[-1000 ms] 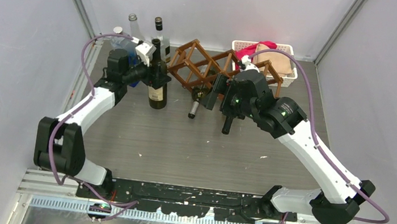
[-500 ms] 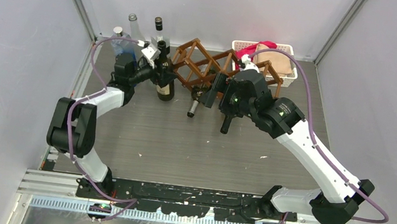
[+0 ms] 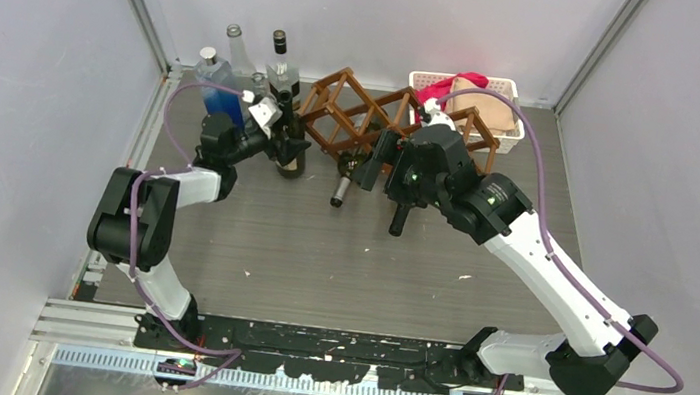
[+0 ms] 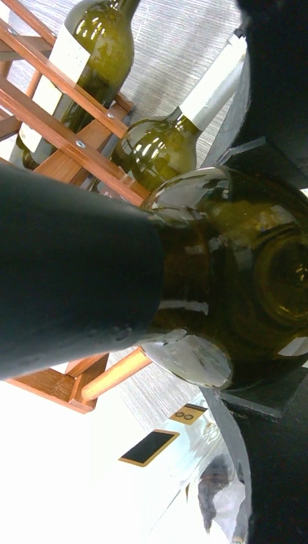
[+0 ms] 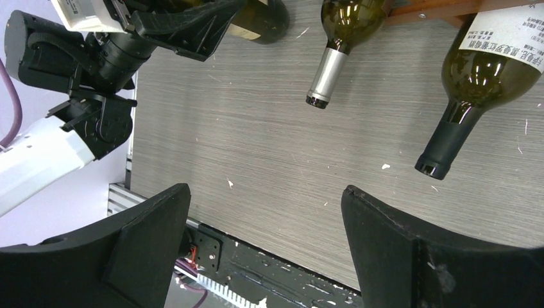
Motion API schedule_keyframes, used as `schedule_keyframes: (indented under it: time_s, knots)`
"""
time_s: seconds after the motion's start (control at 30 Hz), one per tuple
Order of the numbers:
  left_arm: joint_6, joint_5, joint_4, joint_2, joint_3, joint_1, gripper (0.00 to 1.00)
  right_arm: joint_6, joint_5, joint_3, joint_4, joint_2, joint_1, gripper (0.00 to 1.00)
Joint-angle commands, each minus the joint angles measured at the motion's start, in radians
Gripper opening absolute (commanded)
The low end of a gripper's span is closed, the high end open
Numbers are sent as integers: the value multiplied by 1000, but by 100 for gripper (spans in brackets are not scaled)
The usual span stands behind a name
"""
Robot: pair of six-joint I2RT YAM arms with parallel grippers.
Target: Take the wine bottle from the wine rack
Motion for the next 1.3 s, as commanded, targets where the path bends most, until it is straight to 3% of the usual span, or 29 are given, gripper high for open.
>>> schedule_keyframes:
  time_s: [0.0,0.33,0.4,0.5,0.53,0.67,0.9,1.03,1.27]
  knots:
    - [33,65,151,-20,-30,-12,0,7,7,-1,61,-34,-6,93]
    - [-8,24,199,-22,-103,-12,10,12,10,-14,65,-55,-6,93]
    - [-13,12,198,-25,-107,-11,19,13,10,-16,65,-60,-6,93]
    - [-10,-12,183,-35,-110,-11,54,14,13,-18,64,-69,-7,93]
    - [-4,-16,166,-42,-110,-11,58,16,13,-21,62,-72,-7,94]
    - [39,-41,68,-89,-107,-11,67,29,48,-28,43,-74,-8,98]
    - [156,-128,-319,-235,-29,-10,82,45,70,-54,37,-41,-6,100]
    - [190,-133,-447,-306,-15,-9,98,48,61,-78,66,-25,-6,100]
    - [136,-94,-442,-350,-46,-6,100,53,61,-108,76,-30,-3,100]
